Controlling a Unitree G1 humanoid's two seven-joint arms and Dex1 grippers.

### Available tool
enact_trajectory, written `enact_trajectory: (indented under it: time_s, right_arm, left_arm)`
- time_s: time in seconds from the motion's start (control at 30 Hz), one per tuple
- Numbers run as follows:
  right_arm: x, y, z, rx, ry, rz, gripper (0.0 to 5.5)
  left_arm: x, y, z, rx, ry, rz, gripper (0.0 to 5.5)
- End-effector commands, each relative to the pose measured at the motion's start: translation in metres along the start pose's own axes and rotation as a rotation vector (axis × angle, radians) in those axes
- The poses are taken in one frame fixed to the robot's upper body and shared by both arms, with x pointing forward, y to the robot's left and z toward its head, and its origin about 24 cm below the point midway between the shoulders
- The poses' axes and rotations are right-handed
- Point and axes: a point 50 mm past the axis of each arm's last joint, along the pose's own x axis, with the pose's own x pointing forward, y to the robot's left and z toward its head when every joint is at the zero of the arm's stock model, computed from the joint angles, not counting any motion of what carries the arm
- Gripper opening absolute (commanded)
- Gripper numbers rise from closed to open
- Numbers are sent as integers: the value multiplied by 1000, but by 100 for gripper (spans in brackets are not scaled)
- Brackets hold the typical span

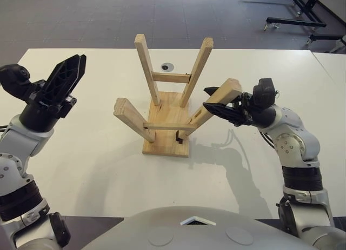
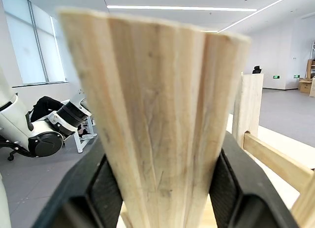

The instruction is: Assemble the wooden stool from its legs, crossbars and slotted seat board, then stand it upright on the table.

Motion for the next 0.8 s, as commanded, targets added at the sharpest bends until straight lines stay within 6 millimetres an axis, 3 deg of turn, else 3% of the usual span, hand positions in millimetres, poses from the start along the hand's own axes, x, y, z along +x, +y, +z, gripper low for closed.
enact_trajectory:
  time_s: [0.03,0.13,0.47,0.63,0.8]
  right_arm:
    - [-15,2,-21,133,135,-58,205]
    - [-12,5,-17,103,157,-33,205]
    - [12,20,22,-78,104,7,205]
    - [20,42,16,-101,184,27,205]
    - [7,49,8,-102,253,11,205]
  left_arm:
    - [-3,-2,1,18,-17,19,257]
    - [-3,-2,3,23,-32,23,257]
    - [-4,-1,5,37,-26,36,257]
    - [-4,-2,3,40,-20,48,257]
    - [-3,-11,-1,37,-49,37,257]
